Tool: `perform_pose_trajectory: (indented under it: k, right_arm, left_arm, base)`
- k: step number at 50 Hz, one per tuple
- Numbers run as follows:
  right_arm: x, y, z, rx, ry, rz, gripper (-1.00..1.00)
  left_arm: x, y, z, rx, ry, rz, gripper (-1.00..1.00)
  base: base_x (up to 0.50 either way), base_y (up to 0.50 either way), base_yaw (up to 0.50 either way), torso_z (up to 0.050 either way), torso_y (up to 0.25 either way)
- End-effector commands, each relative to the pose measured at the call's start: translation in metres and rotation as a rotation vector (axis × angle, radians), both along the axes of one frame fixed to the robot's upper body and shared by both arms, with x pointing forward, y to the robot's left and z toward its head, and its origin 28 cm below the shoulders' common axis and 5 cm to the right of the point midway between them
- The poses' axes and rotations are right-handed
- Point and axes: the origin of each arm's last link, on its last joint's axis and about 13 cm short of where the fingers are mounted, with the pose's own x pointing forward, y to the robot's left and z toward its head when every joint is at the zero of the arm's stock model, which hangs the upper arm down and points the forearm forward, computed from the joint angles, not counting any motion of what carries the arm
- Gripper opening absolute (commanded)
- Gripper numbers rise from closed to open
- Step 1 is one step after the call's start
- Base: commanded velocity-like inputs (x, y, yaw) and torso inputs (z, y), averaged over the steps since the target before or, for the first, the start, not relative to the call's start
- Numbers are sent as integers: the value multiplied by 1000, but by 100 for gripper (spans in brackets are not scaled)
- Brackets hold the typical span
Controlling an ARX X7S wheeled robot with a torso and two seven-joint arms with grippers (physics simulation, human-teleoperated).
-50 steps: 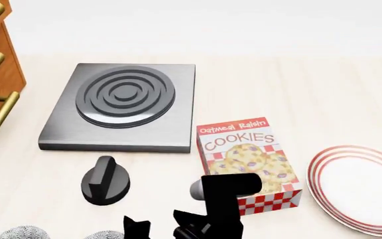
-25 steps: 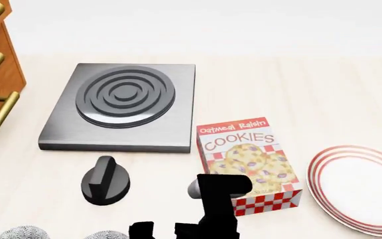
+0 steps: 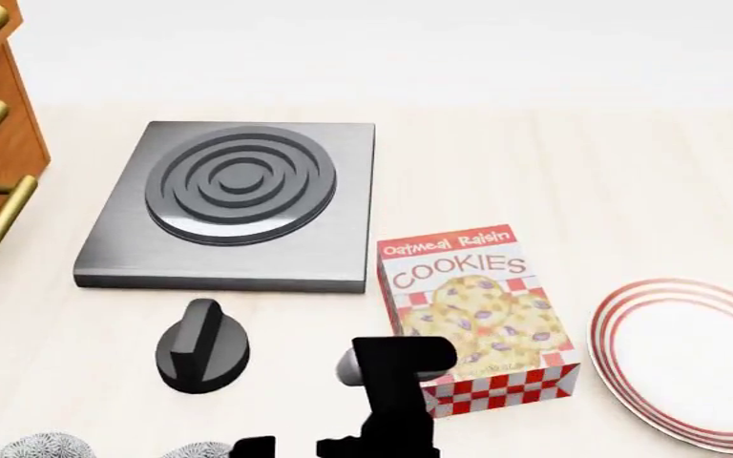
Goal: Pick the akita bowl from table center and place it on the plate.
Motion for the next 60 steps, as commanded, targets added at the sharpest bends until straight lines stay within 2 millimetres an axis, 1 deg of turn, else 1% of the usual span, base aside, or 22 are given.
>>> perform_pose_trajectory:
  k: [1,14,20,28,48,60]
  right_arm:
    - [1,3,-1,-7,11,32,100]
    - [10,7,-11,-18,35,58,100]
    - [9,10,-14,-18,51,79,100]
    - [8,13,-14,-22,59,107,100]
    - [16,12,-15,-26,53,100,100]
    - [18,12,-23,-23,74,100,100]
  left_arm:
    - [0,0,1,-1,-3,-3,100]
    - [-2,3,2,-10,-7,9,100]
    - [-3,4,1,-14,-6,15,100]
    - [-4,3,2,-11,-7,8,100]
    - [-8,5,4,-15,-16,14,100]
    - [-8,5,5,-17,-20,13,100]
  base:
    - [0,0,0,0,0]
    - [0,0,0,0,0]
    - [0,0,0,0,0]
    - [0,0,0,0,0]
    - [0,0,0,0,0]
    - [0,0,0,0,0]
